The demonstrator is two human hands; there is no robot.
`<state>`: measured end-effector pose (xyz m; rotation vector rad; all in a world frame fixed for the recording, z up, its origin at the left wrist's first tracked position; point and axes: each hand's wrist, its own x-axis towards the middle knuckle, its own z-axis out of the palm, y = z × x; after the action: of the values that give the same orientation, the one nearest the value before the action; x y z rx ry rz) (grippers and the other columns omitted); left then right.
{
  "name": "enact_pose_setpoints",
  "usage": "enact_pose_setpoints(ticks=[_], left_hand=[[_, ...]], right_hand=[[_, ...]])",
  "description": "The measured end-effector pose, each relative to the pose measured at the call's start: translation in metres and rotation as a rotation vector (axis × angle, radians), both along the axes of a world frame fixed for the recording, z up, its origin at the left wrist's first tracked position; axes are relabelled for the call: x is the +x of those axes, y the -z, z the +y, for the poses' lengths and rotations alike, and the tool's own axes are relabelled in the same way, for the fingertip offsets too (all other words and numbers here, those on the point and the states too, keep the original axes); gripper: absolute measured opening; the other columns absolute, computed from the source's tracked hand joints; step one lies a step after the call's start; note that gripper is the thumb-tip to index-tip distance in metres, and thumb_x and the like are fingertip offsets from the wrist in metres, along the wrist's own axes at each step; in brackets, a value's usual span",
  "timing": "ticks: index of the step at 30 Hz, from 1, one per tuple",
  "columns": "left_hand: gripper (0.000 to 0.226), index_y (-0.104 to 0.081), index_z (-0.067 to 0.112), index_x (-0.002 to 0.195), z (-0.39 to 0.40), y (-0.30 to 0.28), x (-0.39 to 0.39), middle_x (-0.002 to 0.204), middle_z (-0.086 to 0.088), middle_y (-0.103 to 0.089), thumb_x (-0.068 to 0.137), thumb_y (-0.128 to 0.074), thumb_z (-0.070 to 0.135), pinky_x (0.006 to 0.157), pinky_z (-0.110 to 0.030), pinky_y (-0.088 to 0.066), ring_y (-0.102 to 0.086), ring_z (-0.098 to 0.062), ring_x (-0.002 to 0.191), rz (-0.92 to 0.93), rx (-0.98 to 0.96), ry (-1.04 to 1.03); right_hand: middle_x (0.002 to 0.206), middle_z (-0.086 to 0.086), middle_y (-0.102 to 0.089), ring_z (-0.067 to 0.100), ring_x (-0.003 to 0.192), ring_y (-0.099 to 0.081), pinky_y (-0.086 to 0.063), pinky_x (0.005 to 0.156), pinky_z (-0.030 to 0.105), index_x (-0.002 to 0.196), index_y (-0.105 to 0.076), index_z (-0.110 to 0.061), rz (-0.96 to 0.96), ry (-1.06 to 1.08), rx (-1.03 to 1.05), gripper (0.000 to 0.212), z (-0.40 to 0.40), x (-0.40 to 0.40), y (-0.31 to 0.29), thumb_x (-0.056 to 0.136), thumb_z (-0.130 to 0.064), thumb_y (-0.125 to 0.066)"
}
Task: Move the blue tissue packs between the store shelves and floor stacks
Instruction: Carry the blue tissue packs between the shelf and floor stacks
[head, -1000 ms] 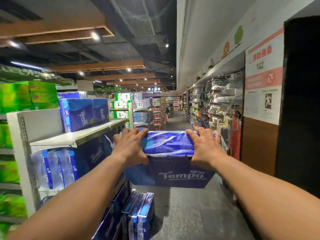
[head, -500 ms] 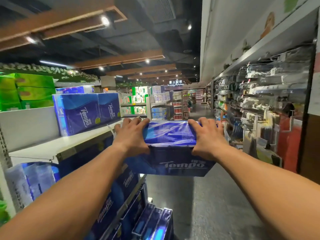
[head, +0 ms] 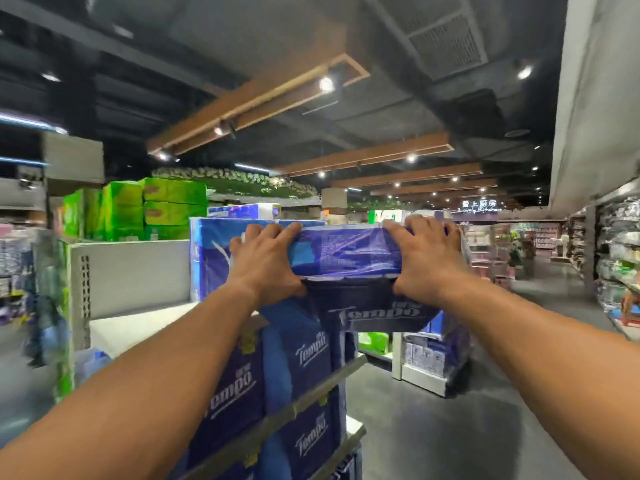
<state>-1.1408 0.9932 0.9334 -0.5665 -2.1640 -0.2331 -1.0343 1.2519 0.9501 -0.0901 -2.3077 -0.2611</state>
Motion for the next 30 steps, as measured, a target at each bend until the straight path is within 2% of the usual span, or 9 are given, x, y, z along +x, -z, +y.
enact_pose_setpoints(ticks=[5, 9, 13, 17, 22, 26, 30], left_hand=[[0.111, -0.039, 0.038, 0.142, -0.02, -0.028, -0.027, 0.129, 0.004, -0.052, 0.042, -0.076, 0.069, 0.094, -0.052, -0.036, -0.042, -0.033, 0.117, 0.134, 0.086, -0.169], [0.102, -0.042, 0.036, 0.137, -0.055, -0.043, -0.037, 0.125, 0.001, -0.052, 0.046, -0.067, 0.075, 0.087, -0.049, -0.034, -0.041, -0.032, 0.114, 0.222, 0.079, -0.295], [0.099, -0.042, 0.036, 0.136, -0.099, -0.042, -0.046, 0.123, 0.002, -0.052, 0.047, -0.059, 0.074, 0.082, -0.043, -0.022, -0.036, -0.026, 0.112, 0.23, 0.083, -0.384], [0.099, -0.037, 0.04, 0.136, -0.143, -0.035, -0.063, 0.123, 0.002, -0.053, 0.047, -0.066, 0.071, 0.085, -0.046, -0.026, -0.039, -0.028, 0.112, 0.21, 0.061, -0.495], [0.094, -0.042, 0.039, 0.133, -0.19, -0.027, -0.097, 0.121, 0.002, -0.053, 0.046, -0.058, 0.071, 0.086, -0.045, -0.036, -0.04, -0.027, 0.111, 0.137, 0.036, -0.606], [0.092, -0.044, 0.041, 0.13, -0.226, -0.019, -0.136, 0.122, 0.004, -0.055, 0.045, -0.066, 0.067, 0.079, -0.043, -0.027, -0.04, -0.028, 0.109, 0.123, 0.0, -0.667], [0.101, -0.045, 0.04, 0.13, -0.253, -0.007, -0.179, 0.119, 0.001, -0.056, 0.036, -0.066, 0.068, 0.075, -0.042, -0.023, -0.041, -0.03, 0.107, 0.101, -0.03, -0.711]], right_hand=[[0.139, 0.006, -0.035, 0.029, 0.129, -0.03, -0.014, 0.111, 0.048, 0.15, -0.028, -0.034, 0.148, -0.177, 0.101, 0.107, -0.005, -0.081, -0.035, 0.06, -0.062, -0.078], [0.139, 0.006, -0.035, 0.03, 0.127, -0.032, -0.018, 0.11, 0.049, 0.151, -0.027, -0.032, 0.203, -0.337, 0.111, 0.11, -0.031, -0.132, -0.048, 0.06, -0.06, -0.082], [0.145, 0.008, -0.031, 0.031, 0.132, -0.028, -0.019, 0.114, 0.051, 0.152, -0.024, -0.031, 0.175, -0.514, 0.053, 0.107, -0.074, -0.18, -0.043, 0.065, -0.055, -0.081], [0.145, 0.008, -0.031, 0.029, 0.131, -0.029, -0.017, 0.115, 0.049, 0.154, -0.022, -0.029, 0.163, -0.621, 0.04, 0.103, -0.124, -0.228, -0.03, 0.07, -0.055, -0.076], [0.147, 0.007, -0.029, 0.028, 0.132, -0.028, -0.015, 0.117, 0.048, 0.156, -0.021, -0.031, 0.091, -0.69, 0.025, 0.099, -0.182, -0.295, -0.02, 0.073, -0.05, -0.071], [0.146, 0.006, -0.032, 0.028, 0.132, -0.031, -0.016, 0.116, 0.046, 0.156, -0.021, -0.034, 0.052, -0.721, 0.026, 0.098, -0.221, -0.352, -0.01, 0.072, -0.044, -0.07], [0.146, 0.005, -0.033, 0.028, 0.131, -0.034, -0.019, 0.115, 0.047, 0.155, -0.021, -0.036, 0.003, -0.737, 0.051, 0.098, -0.251, -0.406, 0.002, 0.068, -0.044, -0.068]])
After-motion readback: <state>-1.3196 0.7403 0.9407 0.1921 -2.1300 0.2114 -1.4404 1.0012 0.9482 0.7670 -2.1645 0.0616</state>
